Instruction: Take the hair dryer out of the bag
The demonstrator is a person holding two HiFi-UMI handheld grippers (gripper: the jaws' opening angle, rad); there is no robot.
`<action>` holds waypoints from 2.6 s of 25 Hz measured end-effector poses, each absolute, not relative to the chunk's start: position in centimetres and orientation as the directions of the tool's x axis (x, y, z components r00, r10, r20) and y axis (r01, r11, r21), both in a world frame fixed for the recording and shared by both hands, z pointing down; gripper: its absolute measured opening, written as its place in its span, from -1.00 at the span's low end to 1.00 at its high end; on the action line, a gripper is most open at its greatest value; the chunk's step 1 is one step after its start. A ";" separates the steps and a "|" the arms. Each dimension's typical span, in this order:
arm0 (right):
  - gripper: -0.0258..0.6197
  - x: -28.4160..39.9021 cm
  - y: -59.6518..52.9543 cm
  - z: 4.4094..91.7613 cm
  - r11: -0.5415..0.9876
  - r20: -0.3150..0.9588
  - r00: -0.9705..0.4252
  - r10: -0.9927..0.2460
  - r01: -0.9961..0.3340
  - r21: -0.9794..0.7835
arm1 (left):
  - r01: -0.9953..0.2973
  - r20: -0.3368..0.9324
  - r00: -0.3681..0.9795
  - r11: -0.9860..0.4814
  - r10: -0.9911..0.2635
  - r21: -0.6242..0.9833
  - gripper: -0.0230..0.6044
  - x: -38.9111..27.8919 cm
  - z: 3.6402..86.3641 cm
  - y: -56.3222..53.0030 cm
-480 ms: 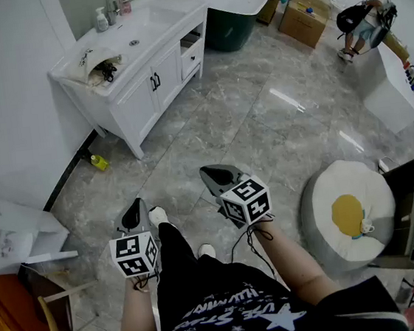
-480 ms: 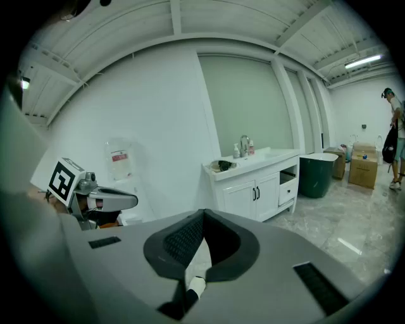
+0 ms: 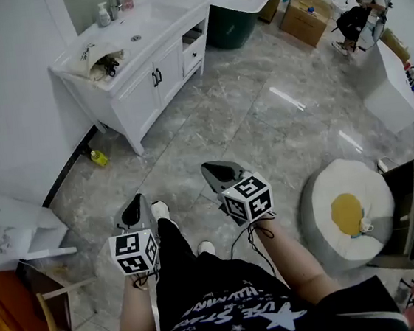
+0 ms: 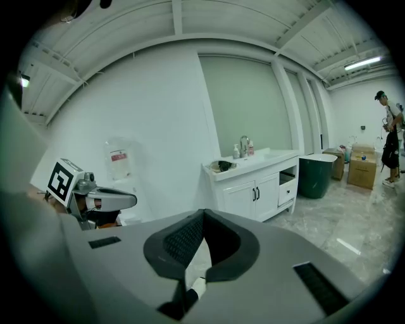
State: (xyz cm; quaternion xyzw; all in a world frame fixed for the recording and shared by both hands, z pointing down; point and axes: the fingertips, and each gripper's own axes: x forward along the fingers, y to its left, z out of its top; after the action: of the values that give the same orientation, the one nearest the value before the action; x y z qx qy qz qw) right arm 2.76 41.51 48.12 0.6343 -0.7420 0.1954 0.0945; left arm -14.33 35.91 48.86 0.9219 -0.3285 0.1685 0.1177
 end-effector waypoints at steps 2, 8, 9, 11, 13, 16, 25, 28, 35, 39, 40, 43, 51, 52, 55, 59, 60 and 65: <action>-0.92 2.4 40.8 47.9 0.128 0.378 -0.187 -0.907 -0.976 -0.175 | -0.652 0.381 0.723 -0.752 -0.576 0.100 -0.86 -14.8 48.6 35.4; -0.91 2.5 37.5 46.4 0.129 0.334 -0.197 -0.922 -0.968 -0.215 | -0.671 0.364 0.706 -0.738 -0.608 0.068 -0.85 -16.0 47.5 32.5; -0.91 2.6 36.8 46.2 0.121 0.329 -0.191 -0.925 -0.968 -0.222 | -0.673 0.363 0.703 -0.738 -0.611 0.061 -0.85 -16.1 47.5 31.9; -0.91 3.1 35.3 46.1 0.099 0.330 -0.169 -0.929 -0.971 -0.220 | -0.673 0.359 0.703 -0.737 -0.614 0.059 -0.81 -16.2 47.5 30.6; -0.90 3.6 33.6 46.3 0.079 0.342 -0.148 -0.928 -0.975 -0.209 | -0.670 0.357 0.709 -0.739 -0.608 0.074 -0.46 -16.0 47.8 29.1; -0.54 4.3 30.8 46.7 0.069 0.360 -0.152 -0.921 -0.970 -0.233 | -0.664 0.363 0.714 -0.743 -0.599 0.080 -0.10 -15.3 48.4 26.2; -0.21 7.2 19.5 46.9 0.045 0.409 -0.152 -0.900 -0.964 -0.260 | -0.665 0.375 0.715 -0.740 -0.590 0.102 0.16 -12.3 49.0 13.6; -0.21 7.9 15.2 46.3 0.029 0.413 -0.134 -0.901 -0.968 -0.251 | -0.668 0.376 0.715 -0.735 -0.590 0.119 0.16 -12.0 49.0 9.1; -0.21 7.2 6.5 46.0 0.013 0.444 -0.120 -0.888 -0.972 -0.237 | -0.667 0.383 0.720 -0.729 -0.578 0.155 0.16 -12.6 49.4 0.6; -0.21 6.4 3.4 45.4 0.011 0.445 -0.116 -0.888 -0.973 -0.231 | -0.652 0.383 0.732 -0.742 -0.563 0.155 0.16 -12.6 49.5 -2.8; -0.21 6.3 3.1 45.4 0.013 0.449 -0.115 -0.886 -0.975 -0.223 | -0.647 0.386 0.735 -0.747 -0.557 0.153 0.16 -12.5 49.7 -3.4; -0.21 7.0 2.5 45.7 0.000 0.462 -0.102 -0.881 -0.976 -0.216 | -0.633 0.395 0.743 -0.758 -0.540 0.156 0.16 -11.7 50.1 -4.6; -0.22 9.3 -2.4 47.3 0.018 0.464 -0.137 -0.875 -0.968 -0.252 | -0.646 0.404 0.725 -0.755 -0.558 0.115 0.16 -8.4 49.8 -8.7; -0.22 9.6 -3.6 47.3 0.033 0.461 -0.153 -0.874 -0.966 -0.257 | -0.655 0.406 0.715 -0.748 -0.568 0.108 0.15 -8.1 49.7 -9.6; -0.22 10.0 -7.7 47.4 0.098 0.456 -0.220 -0.862 -0.956 -0.277 | -0.683 0.419 0.684 -0.727 -0.597 0.078 0.14 -7.1 49.5 -12.2; -0.22 10.8 -12.9 48.0 0.178 0.476 -0.318 -0.820 -0.932 -0.316 | -0.726 0.445 0.631 -0.686 -0.635 0.050 -0.03 -5.6 49.6 -15.9; -0.22 11.0 -14.1 48.2 0.195 0.485 -0.341 -0.806 -0.925 -0.326 | -0.733 0.453 0.622 -0.678 -0.639 0.048 -0.03 -5.1 49.7 -16.8; -0.22 11.3 -19.3 49.1 0.287 0.509 -0.446 -0.736 -0.887 -0.362 | -0.776 0.487 0.560 -0.630 -0.670 0.026 -0.03 -3.5 50.5 -20.3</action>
State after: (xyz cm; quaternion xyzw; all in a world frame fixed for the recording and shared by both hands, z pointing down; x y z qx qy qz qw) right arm 11.35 -19.29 49.15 0.5119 -0.7927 0.3073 0.1228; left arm -3.54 -20.26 50.50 0.8752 -0.4130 0.2220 0.1196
